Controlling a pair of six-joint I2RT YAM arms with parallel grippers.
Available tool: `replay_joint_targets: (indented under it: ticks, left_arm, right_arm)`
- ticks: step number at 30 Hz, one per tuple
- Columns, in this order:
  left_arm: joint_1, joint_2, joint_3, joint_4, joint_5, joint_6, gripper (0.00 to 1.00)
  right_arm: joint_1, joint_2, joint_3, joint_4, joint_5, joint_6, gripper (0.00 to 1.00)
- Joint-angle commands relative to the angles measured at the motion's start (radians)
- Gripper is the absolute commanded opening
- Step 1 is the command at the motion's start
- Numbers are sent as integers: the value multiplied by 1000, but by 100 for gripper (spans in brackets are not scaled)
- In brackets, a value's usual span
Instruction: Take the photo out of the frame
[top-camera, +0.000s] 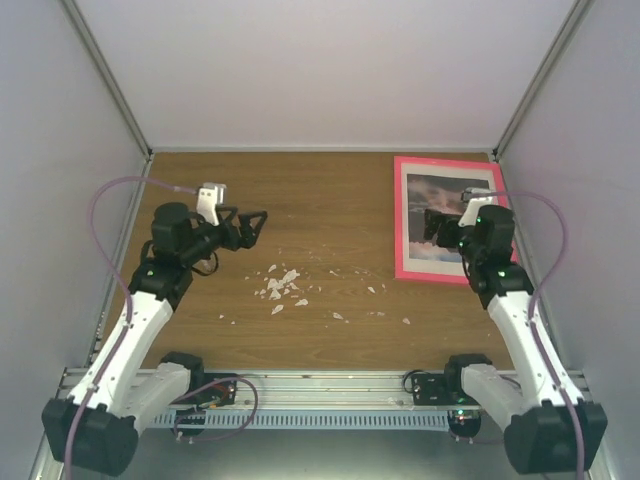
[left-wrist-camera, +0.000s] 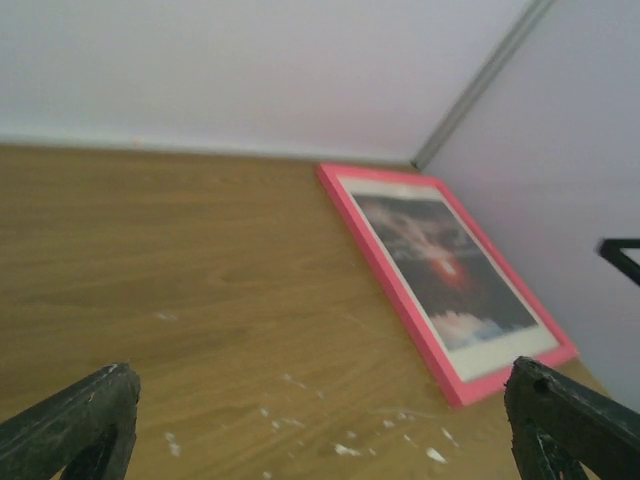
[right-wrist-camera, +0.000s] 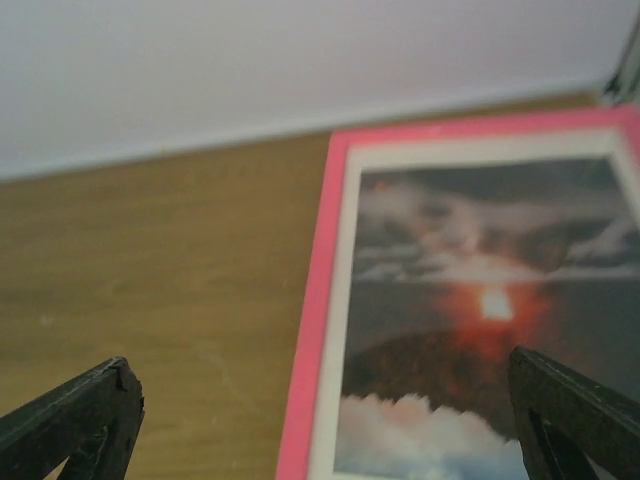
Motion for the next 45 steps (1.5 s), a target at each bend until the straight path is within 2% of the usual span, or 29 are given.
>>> replay_joint_targets:
  ticks: [1, 6, 10, 16, 31, 38, 45]
  left_arm:
    - [-113, 89, -10, -3, -7, -76, 99]
    - [-270, 177, -36, 28, -104, -121, 99]
    - [-332, 254, -55, 53, -159, -161, 99]
    - [-387, 334, -74, 103, -171, -208, 99]
    - [-427, 396, -68, 118, -186, -207, 99]
    - [-434, 397, -71, 118, -189, -209, 99]
    - [-435, 401, -73, 123, -191, -210, 99]
  right_arm:
    - [46, 108, -6, -49, -119, 38, 100]
    - [121, 264, -21, -5, -92, 58, 100]
    - [145, 366, -37, 41, -109, 73, 100]
    - [200, 506, -21, 29, -103, 93, 100]
    - [289, 619, -40, -19, -64, 146, 100]
    - [301, 597, -59, -24, -10, 168, 100]
    - [334, 603, -54, -23, -45, 167, 100]
